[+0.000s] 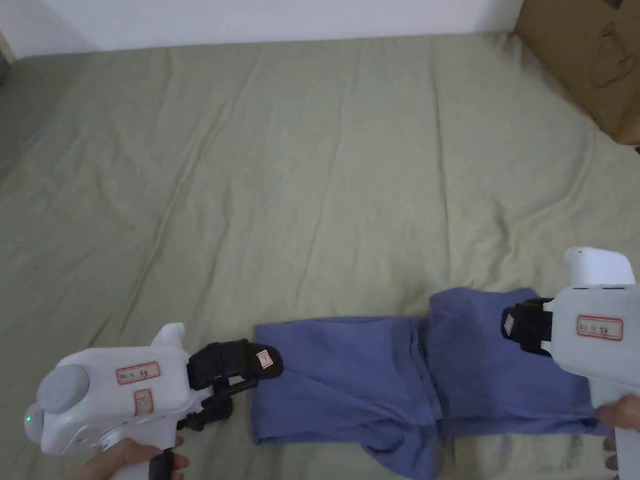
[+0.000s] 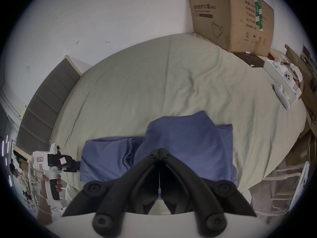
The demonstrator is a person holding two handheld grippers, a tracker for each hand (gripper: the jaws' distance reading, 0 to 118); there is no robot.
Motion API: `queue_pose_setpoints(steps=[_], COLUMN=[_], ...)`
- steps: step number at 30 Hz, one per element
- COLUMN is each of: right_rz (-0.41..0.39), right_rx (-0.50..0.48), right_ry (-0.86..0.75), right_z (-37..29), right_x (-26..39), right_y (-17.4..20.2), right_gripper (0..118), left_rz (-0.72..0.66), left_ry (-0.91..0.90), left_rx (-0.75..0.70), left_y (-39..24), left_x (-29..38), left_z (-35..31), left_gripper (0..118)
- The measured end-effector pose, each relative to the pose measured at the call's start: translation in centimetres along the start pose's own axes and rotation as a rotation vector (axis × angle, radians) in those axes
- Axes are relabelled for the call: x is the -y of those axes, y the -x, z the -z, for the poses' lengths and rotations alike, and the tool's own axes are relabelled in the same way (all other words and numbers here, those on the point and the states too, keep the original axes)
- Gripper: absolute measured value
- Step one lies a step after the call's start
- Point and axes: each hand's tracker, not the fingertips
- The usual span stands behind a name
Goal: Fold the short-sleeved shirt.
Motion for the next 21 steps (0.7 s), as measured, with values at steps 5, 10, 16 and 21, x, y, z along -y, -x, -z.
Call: queue_pose_setpoints(steps=[5,10,16,21], right_rz=[-0.031,-0.047,-0.039,-0.033], right_rx=[0.010,0.008,0.018,-0.004], right_ry=[0.015,0.044,0.035,0.050], right_z=[0.6,1.1,1.6,1.8], right_x=[-0.2,-0.1,-0.3,0.1], right_y=[1.5,2.6,2.9,2.0], right_gripper=[0,0,0,0], left_rz=[-0.078,-0.108,-0.027,0.099], left_ry=[0.054,0.067,0.100,0.039], left_rx=[0.190,0.142,0.045,-0.074], left_y=[0.3,2.6,1.7,1.5], left_x=[0.4,0.3,-1.4,-3.3], left_z=[2.6,3.7,1.3,-3.8], left_gripper=[96,15,11,11])
